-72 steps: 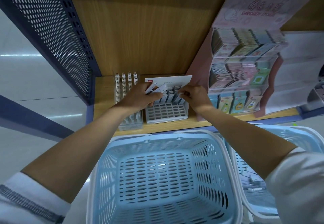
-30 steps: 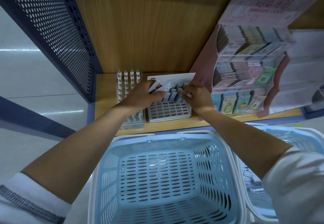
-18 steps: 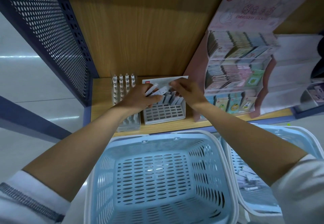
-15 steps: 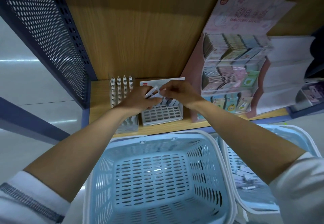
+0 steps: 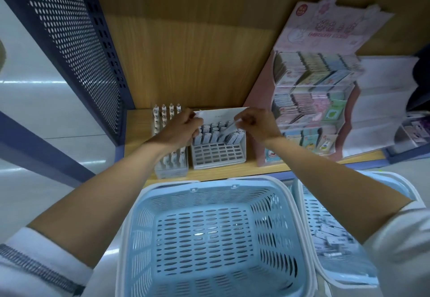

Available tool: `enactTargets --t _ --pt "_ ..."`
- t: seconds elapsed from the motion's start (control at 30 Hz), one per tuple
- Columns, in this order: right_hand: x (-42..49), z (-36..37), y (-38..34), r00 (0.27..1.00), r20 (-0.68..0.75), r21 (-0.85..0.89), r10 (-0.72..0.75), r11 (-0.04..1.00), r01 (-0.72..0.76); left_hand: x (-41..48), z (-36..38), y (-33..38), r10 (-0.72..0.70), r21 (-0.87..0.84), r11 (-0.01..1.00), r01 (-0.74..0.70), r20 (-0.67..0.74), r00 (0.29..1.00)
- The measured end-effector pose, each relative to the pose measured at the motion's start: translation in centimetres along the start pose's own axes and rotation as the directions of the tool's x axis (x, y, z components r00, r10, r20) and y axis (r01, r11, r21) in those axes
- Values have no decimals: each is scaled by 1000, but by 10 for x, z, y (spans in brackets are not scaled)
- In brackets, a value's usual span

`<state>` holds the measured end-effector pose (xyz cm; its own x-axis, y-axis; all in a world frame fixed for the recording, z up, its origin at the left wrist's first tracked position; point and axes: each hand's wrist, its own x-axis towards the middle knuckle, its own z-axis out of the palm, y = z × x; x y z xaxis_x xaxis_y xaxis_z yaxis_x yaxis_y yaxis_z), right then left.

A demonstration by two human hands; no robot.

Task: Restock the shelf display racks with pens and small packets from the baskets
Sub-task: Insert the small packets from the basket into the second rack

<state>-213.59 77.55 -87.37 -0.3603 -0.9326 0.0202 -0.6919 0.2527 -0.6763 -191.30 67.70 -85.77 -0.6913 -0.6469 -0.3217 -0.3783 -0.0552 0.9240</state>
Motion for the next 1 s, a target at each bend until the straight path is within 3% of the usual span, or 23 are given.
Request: enactTargets --t 0.17,0.33,0.83,1.0 --pt "-5 28 10 993 83 -214 -88 971 104 -4 -3 -6 82 44 996 -83 13 997" --pt "-3 38 12 995 53 -290 -81 952 93 -8 -7 -11 82 75 994 -83 16 996" --pt "2 38 4 956 207 -450 -208 847 281 -11 -5 -5 22 33 999 -22 16 1000" --pt "-1 44 8 985 75 -429 -153 887 171 -12 -8 -6 10 33 999 -11 22 1000"
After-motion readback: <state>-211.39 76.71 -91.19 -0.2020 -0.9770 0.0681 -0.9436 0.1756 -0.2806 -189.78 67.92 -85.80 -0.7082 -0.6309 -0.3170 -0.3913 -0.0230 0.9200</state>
